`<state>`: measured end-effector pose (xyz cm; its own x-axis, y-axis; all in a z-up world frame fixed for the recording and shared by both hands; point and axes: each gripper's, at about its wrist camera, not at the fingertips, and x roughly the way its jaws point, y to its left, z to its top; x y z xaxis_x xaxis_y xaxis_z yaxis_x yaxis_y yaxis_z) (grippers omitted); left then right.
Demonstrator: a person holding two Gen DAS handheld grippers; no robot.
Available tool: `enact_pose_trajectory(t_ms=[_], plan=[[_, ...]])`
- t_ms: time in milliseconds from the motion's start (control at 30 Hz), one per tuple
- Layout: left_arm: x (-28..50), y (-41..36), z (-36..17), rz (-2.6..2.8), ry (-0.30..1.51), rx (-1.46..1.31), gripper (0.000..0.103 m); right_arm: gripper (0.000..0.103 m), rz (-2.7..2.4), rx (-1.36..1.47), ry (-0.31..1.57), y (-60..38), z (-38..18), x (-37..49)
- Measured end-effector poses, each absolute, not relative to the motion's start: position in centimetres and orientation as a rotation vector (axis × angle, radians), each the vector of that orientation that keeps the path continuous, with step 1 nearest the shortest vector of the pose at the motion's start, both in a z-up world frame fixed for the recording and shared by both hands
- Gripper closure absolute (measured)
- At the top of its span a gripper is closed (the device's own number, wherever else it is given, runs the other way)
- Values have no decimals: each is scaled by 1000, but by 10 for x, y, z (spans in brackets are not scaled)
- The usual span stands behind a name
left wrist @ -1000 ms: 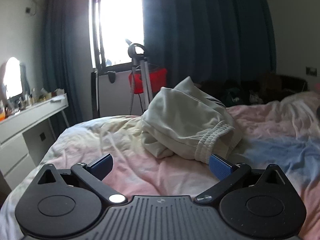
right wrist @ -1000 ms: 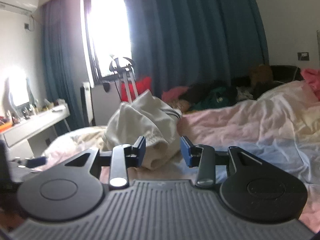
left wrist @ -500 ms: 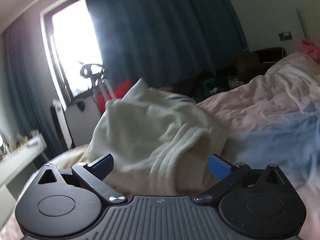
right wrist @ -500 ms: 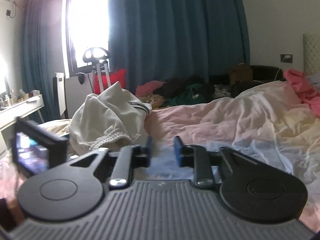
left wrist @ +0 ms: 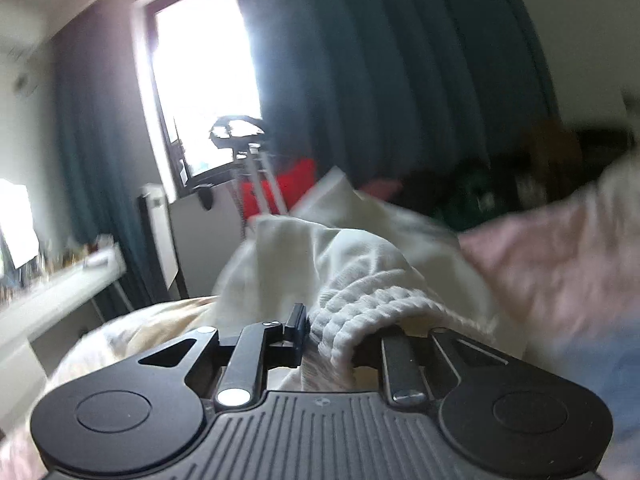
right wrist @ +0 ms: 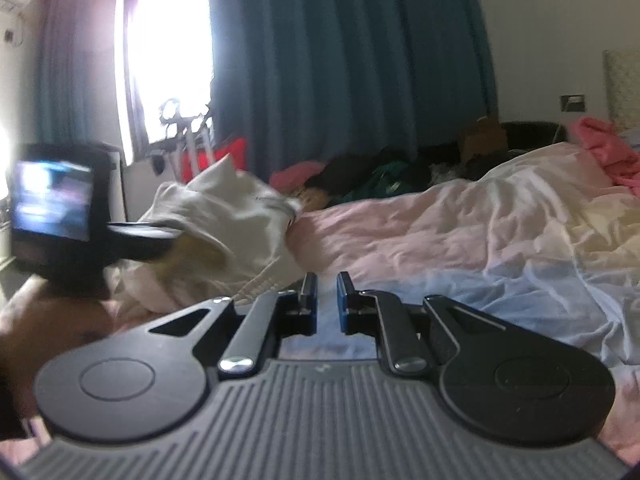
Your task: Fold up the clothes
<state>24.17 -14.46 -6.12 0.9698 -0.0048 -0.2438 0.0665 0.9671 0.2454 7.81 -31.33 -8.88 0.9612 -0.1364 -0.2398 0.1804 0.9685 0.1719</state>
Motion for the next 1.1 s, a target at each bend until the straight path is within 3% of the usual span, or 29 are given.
enact_pose_trajectory(t_ms=[300, 567, 633, 700, 733, 933, 1100], plan=[[128, 13, 16, 12, 261, 1, 91, 90, -21, 159, 355, -285, -79, 62], [110, 107, -12, 44, 388, -67, 92, 88, 140, 198, 542, -234, -100, 42], [117, 124, -15, 39, 397, -96, 92, 84, 176, 206, 563, -225, -105, 44], [122, 133, -19, 43, 404, -138, 92, 55, 207, 217, 586, -218, -110, 49], [123, 139, -21, 45, 410, -157, 92, 51, 219, 223, 598, -215, -113, 52], [146, 168, -34, 117, 485, -328, 92, 50, 273, 207, 633, -198, -123, 67], [161, 169, -46, 158, 494, -305, 92, 50, 346, 199, 651, -185, -123, 69]])
